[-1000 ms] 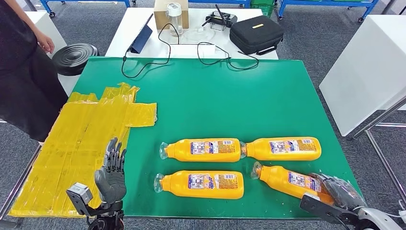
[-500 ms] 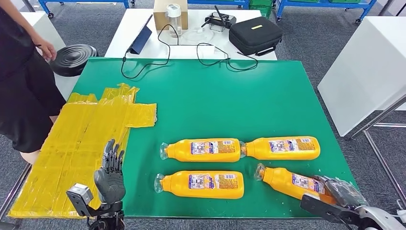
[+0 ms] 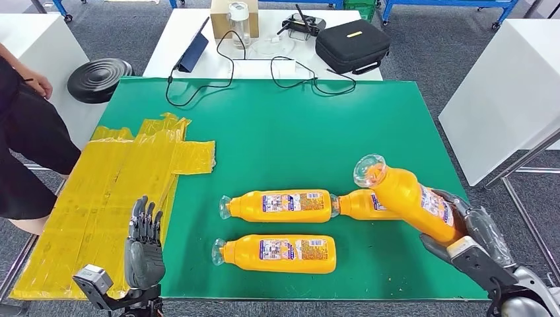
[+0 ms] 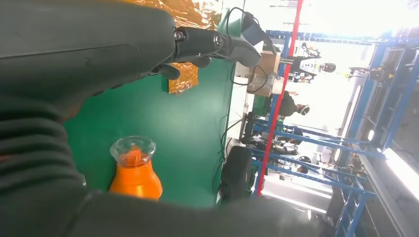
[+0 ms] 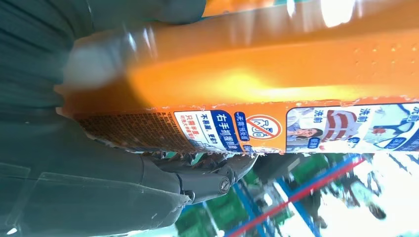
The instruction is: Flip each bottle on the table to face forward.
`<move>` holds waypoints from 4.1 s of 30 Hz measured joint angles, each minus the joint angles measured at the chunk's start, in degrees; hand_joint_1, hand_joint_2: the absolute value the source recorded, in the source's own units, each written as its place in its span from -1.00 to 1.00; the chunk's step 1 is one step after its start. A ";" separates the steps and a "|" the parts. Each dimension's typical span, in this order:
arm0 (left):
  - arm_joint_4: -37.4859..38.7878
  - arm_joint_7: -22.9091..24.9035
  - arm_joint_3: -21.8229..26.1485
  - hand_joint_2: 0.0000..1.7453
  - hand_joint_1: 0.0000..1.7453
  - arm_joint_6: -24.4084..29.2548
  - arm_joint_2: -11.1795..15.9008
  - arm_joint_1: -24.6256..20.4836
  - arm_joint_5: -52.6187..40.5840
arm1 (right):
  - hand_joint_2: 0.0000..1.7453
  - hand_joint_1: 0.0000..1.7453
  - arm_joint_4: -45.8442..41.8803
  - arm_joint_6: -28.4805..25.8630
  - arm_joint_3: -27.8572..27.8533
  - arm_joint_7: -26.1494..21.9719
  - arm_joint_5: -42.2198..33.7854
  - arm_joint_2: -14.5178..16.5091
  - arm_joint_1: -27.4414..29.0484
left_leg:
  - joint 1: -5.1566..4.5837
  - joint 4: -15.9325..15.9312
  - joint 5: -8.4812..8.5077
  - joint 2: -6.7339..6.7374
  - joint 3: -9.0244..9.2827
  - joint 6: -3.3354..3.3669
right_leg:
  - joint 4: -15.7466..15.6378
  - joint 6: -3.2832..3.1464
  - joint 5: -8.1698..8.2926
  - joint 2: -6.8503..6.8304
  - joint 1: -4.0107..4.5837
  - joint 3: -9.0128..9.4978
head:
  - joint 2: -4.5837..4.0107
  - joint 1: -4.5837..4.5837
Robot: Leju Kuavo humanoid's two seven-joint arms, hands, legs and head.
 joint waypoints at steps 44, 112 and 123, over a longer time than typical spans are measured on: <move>3.80 6.86 -13.07 1.00 -1.00 -4.62 1.28 -10.69 17.76 | 1.00 1.00 31.04 -14.43 40.17 5.47 -4.60 22.44 -26.69 | 0.17 -0.01 0.47 0.15 -0.55 -0.24 | 0.18 -0.22 0.36 0.08 0.14 -0.67 | 0.00 0.01; 8.99 9.32 -15.72 1.00 1.00 3.90 2.39 -15.58 18.70 | -1.00 -1.00 55.67 -20.15 53.56 10.63 4.56 33.34 -34.48 | 0.16 0.00 0.47 0.29 -0.68 -0.25 | 0.18 -0.24 0.38 0.12 0.13 -0.90 | 0.00 0.03; 2.19 6.58 -6.87 1.00 1.00 45.04 3.80 -15.46 -21.07 | -1.00 -1.00 31.73 -16.58 50.48 11.18 -0.33 28.93 -24.26 | 0.17 -0.01 0.47 0.27 -0.73 -0.25 | 0.18 -0.25 0.36 0.12 0.14 -0.94 | 0.00 0.04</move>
